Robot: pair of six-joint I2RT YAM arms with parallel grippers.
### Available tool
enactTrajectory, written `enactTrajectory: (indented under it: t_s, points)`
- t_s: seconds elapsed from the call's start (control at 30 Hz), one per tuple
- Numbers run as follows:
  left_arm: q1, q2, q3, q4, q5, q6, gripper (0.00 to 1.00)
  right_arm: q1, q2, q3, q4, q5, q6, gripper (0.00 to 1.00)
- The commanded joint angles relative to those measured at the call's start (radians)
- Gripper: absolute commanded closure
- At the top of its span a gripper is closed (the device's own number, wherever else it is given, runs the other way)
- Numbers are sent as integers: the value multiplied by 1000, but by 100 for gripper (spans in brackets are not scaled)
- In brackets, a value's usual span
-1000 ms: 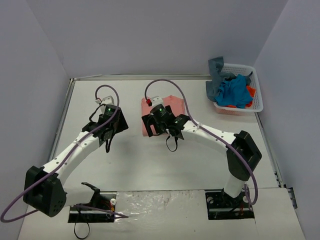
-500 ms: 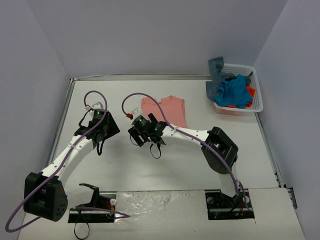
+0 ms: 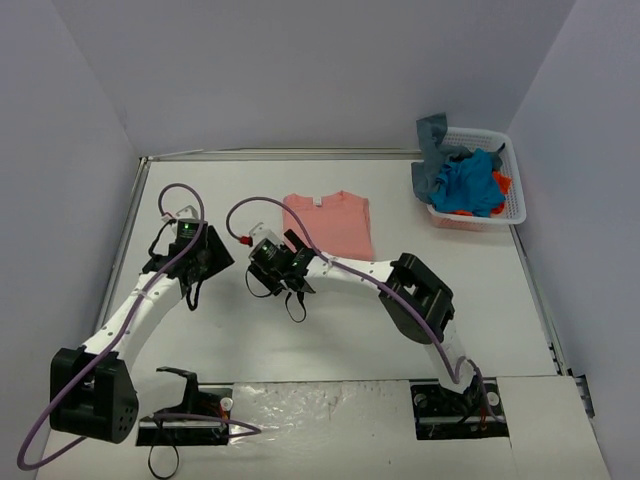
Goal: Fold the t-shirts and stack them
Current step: Put the neatly folded tshirt into the corner of the board with the left arm
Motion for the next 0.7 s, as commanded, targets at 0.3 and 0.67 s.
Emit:
enactTrajectory:
  t_s: [0.3, 0.67]
  points:
    - [33, -3, -20, 40, 56, -2, 53, 52, 97, 60, -50, 168, -44, 11]
    - [41, 18, -19, 52, 75, 3, 53, 49, 158, 77, -51, 207, -70, 11]
